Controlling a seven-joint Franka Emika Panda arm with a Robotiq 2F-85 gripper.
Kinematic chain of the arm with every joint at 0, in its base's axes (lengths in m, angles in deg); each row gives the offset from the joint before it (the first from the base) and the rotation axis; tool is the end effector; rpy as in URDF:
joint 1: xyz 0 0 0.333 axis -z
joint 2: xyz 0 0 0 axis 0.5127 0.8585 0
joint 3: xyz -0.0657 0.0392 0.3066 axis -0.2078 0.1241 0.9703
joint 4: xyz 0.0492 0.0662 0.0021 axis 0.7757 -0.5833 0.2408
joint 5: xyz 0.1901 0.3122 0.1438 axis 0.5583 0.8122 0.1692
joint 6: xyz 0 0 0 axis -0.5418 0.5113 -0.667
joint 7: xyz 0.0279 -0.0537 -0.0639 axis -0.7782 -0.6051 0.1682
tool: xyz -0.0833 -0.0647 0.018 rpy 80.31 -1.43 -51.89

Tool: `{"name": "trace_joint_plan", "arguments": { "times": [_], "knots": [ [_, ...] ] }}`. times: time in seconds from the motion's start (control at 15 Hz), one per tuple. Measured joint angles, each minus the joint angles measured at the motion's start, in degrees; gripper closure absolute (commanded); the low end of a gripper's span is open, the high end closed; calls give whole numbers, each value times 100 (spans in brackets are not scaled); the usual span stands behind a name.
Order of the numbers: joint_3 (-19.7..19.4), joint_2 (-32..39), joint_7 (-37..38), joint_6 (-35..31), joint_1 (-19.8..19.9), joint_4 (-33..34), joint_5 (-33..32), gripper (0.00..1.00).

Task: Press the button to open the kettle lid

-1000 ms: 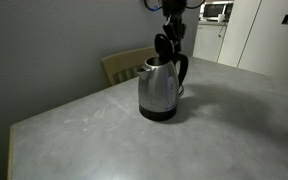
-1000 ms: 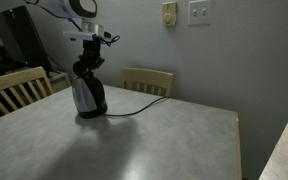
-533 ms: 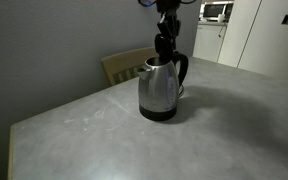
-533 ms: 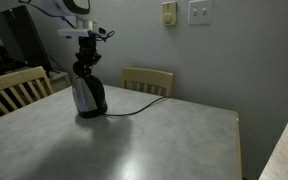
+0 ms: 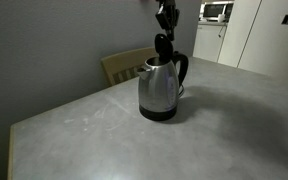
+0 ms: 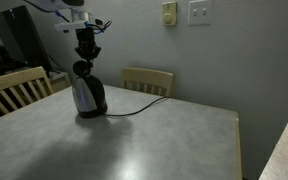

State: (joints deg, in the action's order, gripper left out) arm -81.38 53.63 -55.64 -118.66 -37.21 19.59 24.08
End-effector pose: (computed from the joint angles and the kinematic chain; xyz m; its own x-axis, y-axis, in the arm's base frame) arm 0.7216 0.0969 0.4093 0.9500 0.2683 -0.1597 0.2757 -0.9609 0.0261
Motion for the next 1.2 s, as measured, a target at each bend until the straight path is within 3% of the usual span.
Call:
{"name": "trace_joint_plan", "arguments": {
  "times": [0.07, 0.2, 0.27, 0.87, 1.2],
  "knots": [
    [0, -32, 9, -2, -4, 0, -34, 100],
    [0, -68, 11, -7, -4, 0, -67, 82],
    [0, -79, 11, -8, -4, 0, -69, 67],
    [0, -103, 10, -141, 27, -5, -67, 5],
    [0, -103, 7, -276, 64, -35, -38, 0]
  ]
}}
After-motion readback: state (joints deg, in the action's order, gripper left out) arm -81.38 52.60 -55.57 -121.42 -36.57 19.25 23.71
